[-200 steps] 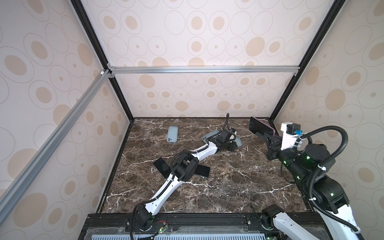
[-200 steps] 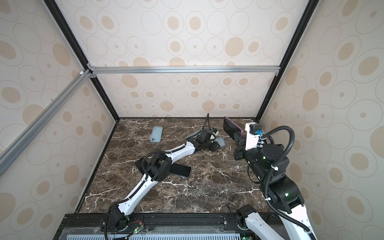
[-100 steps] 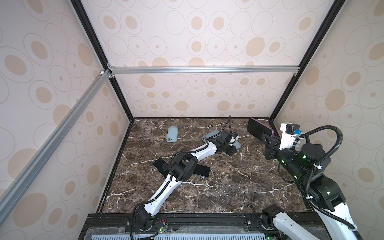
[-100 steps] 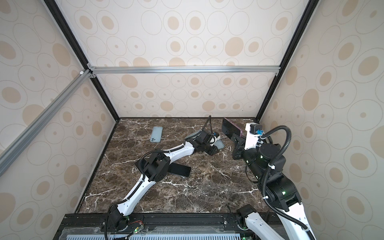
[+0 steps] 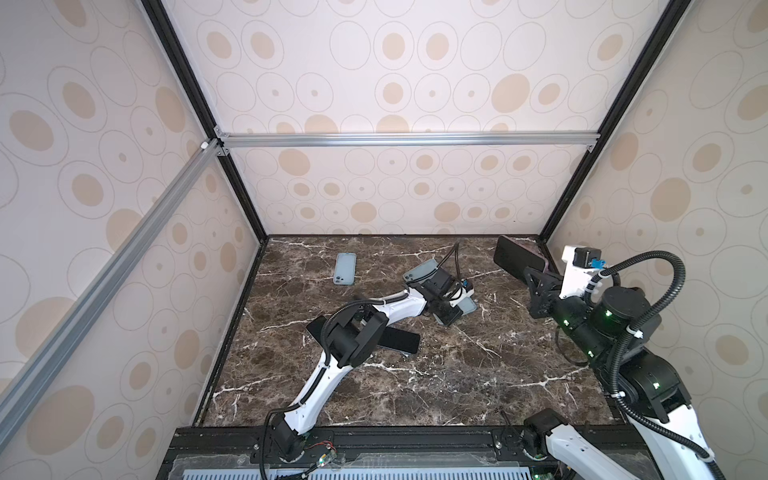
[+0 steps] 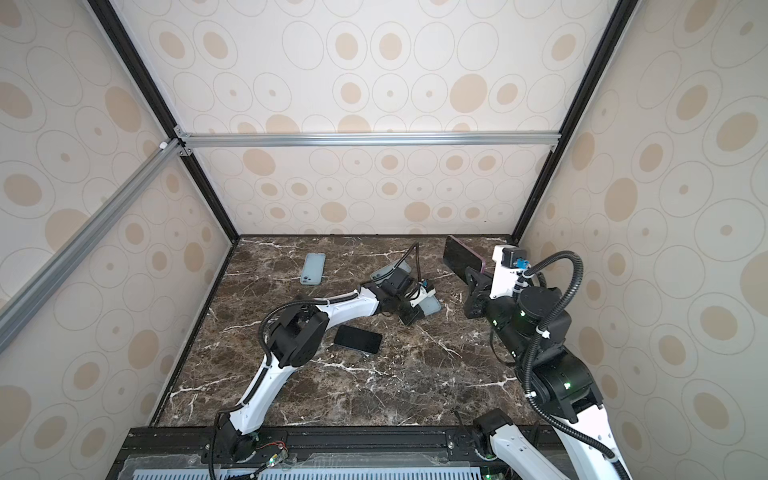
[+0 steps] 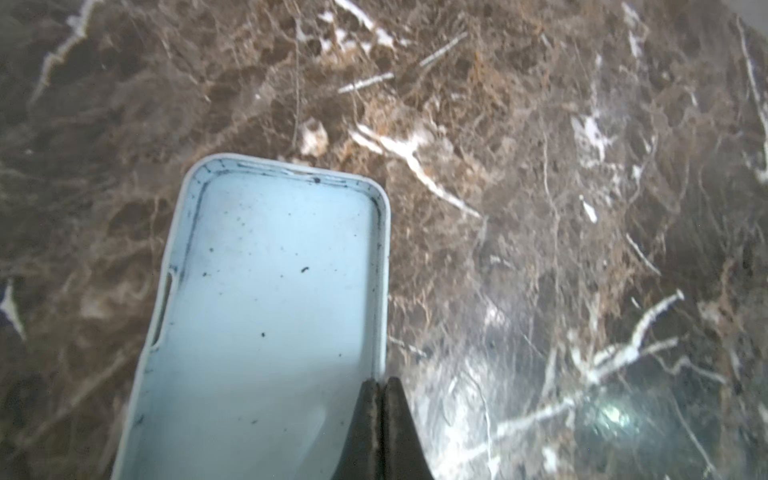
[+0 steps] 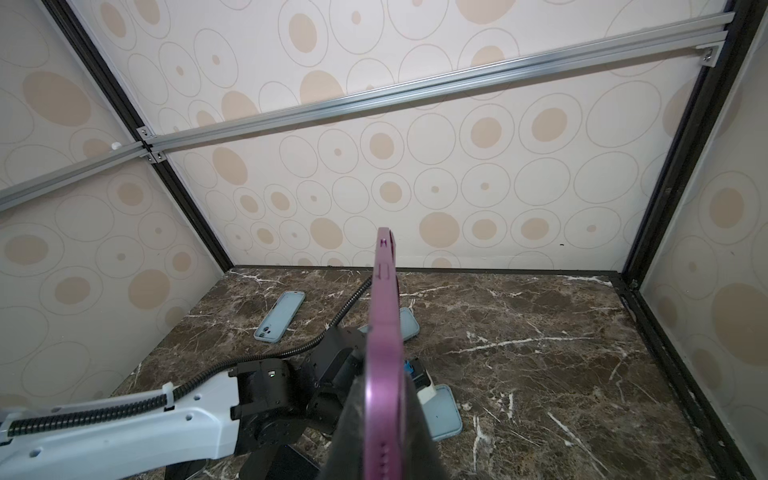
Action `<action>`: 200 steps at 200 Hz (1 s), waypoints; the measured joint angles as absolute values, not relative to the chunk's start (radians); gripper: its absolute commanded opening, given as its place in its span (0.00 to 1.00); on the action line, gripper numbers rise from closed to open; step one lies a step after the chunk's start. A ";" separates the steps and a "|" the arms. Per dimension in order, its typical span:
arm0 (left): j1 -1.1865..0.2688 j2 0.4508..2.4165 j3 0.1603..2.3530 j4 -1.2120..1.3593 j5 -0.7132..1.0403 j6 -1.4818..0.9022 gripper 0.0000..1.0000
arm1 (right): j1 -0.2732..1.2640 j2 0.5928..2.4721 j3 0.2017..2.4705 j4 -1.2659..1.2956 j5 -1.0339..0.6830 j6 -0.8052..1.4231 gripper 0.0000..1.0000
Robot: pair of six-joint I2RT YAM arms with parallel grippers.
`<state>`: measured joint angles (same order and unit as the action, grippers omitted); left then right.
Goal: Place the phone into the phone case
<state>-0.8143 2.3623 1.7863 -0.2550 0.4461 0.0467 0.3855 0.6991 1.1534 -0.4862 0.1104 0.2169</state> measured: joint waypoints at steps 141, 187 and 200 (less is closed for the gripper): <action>-0.816 2.162 1.480 -0.266 0.575 0.377 0.30 | 0.385 0.758 1.208 -0.560 0.105 0.249 0.00; -0.804 1.957 1.348 -0.157 0.575 0.242 0.39 | 0.386 0.849 1.279 -0.663 0.092 0.300 0.00; -0.792 1.876 1.308 -0.114 0.572 0.185 0.39 | 0.386 0.867 1.290 -0.693 0.082 0.314 0.00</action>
<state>-0.7921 1.8763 1.3079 -0.1139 0.5716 0.1848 0.3859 0.8669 1.2903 -0.6933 0.0822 0.3138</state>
